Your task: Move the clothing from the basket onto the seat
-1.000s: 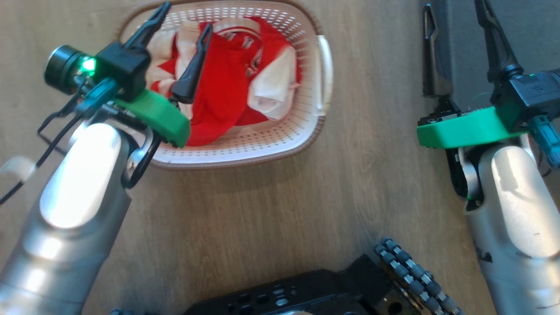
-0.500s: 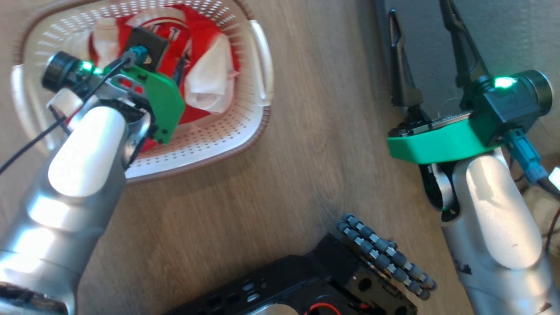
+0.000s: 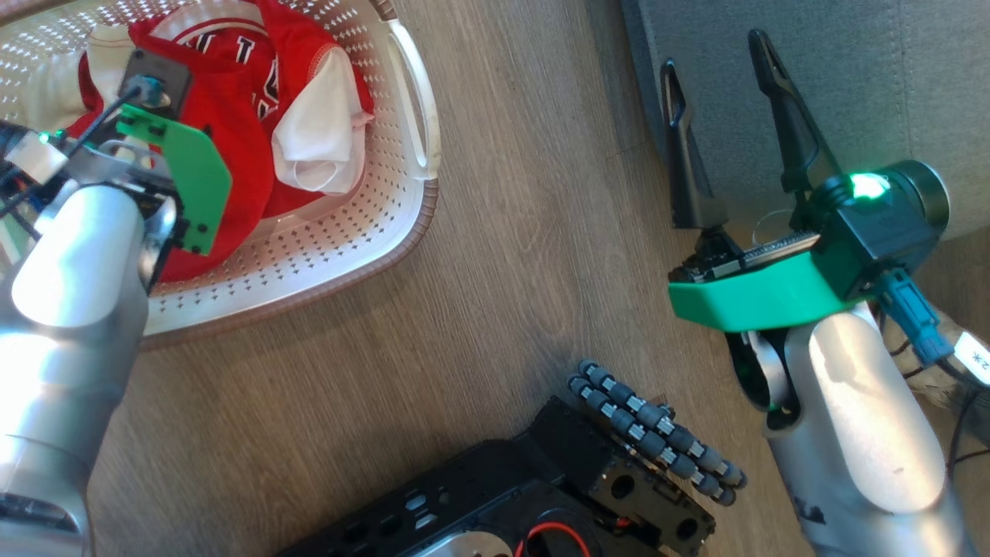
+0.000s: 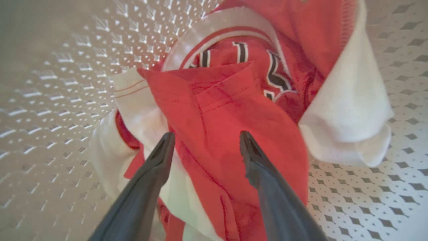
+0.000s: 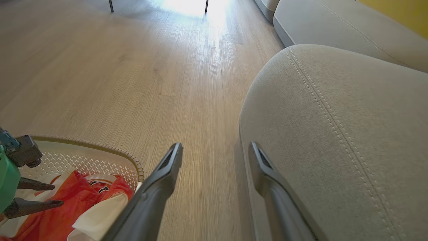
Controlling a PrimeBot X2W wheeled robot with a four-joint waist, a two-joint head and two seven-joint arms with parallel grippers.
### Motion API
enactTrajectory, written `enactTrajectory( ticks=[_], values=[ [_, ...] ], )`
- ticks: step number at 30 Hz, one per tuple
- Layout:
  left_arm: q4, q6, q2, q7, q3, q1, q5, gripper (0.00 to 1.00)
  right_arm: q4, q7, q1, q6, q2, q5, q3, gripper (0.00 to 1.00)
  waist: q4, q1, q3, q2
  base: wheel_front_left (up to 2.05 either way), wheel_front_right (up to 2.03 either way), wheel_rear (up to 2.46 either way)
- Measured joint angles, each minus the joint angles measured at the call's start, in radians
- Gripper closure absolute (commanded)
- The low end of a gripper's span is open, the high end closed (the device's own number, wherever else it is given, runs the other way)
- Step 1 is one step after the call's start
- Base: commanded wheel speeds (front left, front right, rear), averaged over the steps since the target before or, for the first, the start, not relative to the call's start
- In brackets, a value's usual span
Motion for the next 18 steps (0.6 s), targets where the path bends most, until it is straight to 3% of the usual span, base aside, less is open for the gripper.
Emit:
enactTrajectory(
  ticks=[12,18],
  values=[
    [0.105,-0.039,-0.003,-0.07,0.006,-0.05,-0.045,0.0,-0.058,0.0,0.063,0.0,0.003,-0.045,-0.005,0.0,0.042,0.0,0.022,0.0,0.0,0.0,0.0],
    [0.147,-0.056,-0.035,-0.109,-0.002,-0.077,-0.06,0.0,-0.067,0.0,0.071,0.0,0.003,-0.044,-0.008,0.0,0.055,0.0,0.037,0.0,0.0,0.0,0.0]
  ],
)
